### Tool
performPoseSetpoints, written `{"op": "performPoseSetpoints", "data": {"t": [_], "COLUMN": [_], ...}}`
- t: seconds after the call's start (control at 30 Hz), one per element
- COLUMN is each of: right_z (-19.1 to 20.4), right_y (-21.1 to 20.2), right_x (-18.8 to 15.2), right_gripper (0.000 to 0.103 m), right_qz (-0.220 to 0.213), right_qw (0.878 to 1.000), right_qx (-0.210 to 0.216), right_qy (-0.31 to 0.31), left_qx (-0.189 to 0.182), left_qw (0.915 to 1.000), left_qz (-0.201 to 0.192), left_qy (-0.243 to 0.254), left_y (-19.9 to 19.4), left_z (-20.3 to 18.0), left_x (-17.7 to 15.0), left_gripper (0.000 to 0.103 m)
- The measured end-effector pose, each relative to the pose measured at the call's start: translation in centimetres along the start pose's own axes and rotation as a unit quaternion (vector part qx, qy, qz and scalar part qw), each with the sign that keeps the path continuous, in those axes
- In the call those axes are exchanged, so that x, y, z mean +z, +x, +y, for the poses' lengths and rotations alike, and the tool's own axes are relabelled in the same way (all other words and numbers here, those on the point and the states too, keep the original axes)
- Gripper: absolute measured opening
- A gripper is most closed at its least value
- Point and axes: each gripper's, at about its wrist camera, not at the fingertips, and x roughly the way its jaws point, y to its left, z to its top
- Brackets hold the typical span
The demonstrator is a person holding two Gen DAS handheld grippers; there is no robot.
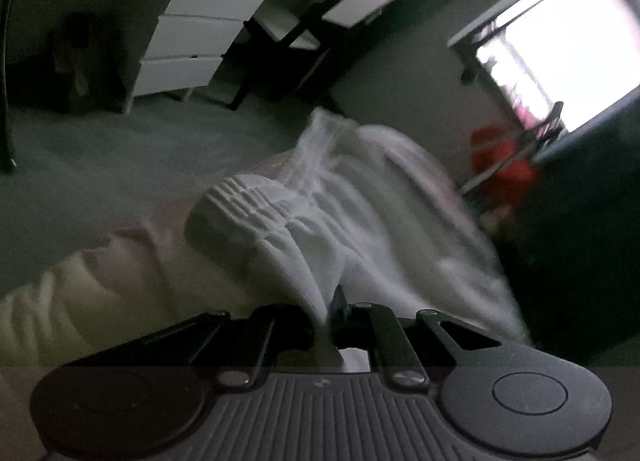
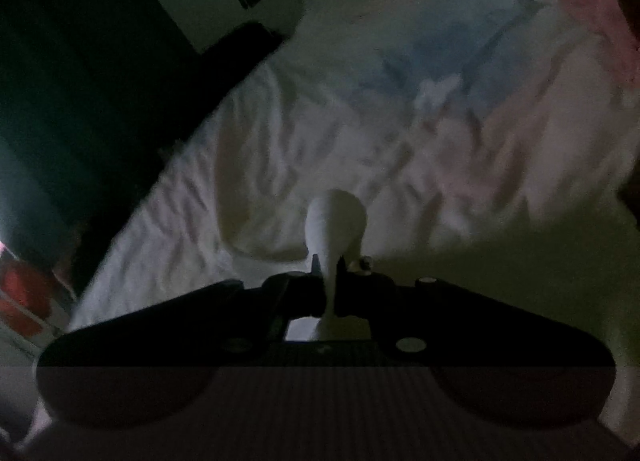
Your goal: Fold clothes
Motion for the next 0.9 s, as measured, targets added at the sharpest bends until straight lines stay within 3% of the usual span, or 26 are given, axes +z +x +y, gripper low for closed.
{"op": "performPoseSetpoints", "data": {"t": [0.07,0.13,0.17,0.2,0.3,0.33,0.5,0.6,0.73,0.9], "right_z": [-0.1,0.0,0.2,0.4,0.9,1.1,3.2,4.7,6.6,7.3], "right_y": [0.9,1.5,1.6,1.7,1.2,0.7,-2.2,-4.9,-9.3,-12.3], "right_x": [-0.5,-0.8,-0.9,-0.9,-1.0,-1.1,-0.8,-0.4,-1.0,-3.1], "right_gripper": [0.009,0.01,0.011,0.02,0.079,0.086,0.084,0.084,0.084,0.084], "right_qz": [0.023,0.038,0.044,0.051,0.043,0.031,-0.019,-0.047,-0.08,-0.065], "right_qw": [0.999,0.998,0.998,0.997,0.996,0.996,0.993,0.986,0.963,0.935], "right_qx": [-0.022,-0.038,-0.038,-0.038,-0.033,-0.033,-0.004,0.051,0.151,0.24], "right_qy": [-0.008,-0.023,-0.033,-0.044,-0.066,-0.071,-0.117,-0.15,-0.21,-0.254], "left_qx": [0.03,0.059,0.068,0.075,0.085,0.088,0.101,0.091,0.05,-0.005], "left_qw": [0.9991,0.9967,0.9955,0.9943,0.9892,0.9865,0.9707,0.9621,0.9471,0.9247], "left_qz": [0.006,0.001,-0.001,-0.001,-0.008,-0.014,-0.052,-0.078,-0.109,-0.129], "left_qy": [0.029,0.056,0.066,0.075,0.119,0.138,0.211,0.245,0.298,0.358], "left_y": [1.2,1.5,1.5,1.6,1.8,1.5,-0.7,-2.3,-3.6,-3.2], "left_z": [-0.1,-0.3,-0.6,-0.8,-1.9,-2.4,-5.6,-8.5,-13.4,-18.4], "left_x": [-0.7,-1.5,-1.7,-1.9,-2.3,-2.7,-4.6,-6.0,-9.2,-14.1], "left_gripper": [0.015,0.026,0.037,0.051,0.072,0.076,0.095,0.101,0.103,0.103]}}
